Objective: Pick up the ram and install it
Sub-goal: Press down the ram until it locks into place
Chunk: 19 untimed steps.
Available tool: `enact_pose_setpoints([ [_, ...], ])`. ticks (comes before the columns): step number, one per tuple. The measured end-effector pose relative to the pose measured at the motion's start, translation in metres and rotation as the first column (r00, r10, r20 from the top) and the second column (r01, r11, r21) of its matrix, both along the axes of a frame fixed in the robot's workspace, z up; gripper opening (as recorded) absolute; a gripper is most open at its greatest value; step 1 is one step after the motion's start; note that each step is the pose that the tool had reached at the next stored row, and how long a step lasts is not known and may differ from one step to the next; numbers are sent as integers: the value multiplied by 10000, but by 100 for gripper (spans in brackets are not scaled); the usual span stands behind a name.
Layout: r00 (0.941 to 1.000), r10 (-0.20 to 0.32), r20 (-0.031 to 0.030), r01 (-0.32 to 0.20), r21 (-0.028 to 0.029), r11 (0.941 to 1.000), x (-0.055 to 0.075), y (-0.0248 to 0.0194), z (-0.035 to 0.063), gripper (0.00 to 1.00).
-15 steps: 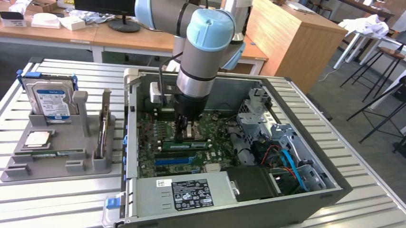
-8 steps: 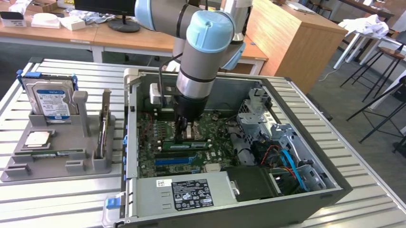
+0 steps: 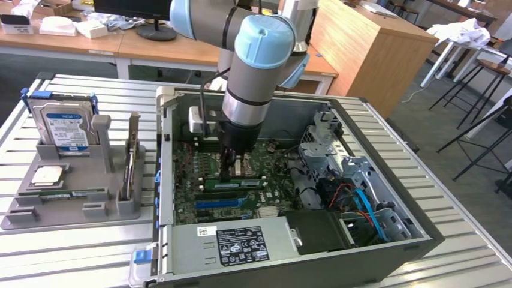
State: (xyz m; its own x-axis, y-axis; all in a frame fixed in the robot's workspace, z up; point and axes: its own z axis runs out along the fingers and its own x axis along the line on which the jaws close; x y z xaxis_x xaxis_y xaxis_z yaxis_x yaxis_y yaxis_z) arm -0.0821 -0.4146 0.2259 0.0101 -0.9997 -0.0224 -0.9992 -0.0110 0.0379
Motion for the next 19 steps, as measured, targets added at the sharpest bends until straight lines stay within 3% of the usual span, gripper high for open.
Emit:
enact_pose_setpoints([
  [19,10000,0,1,0,2,10000,0,-2,-42,10],
])
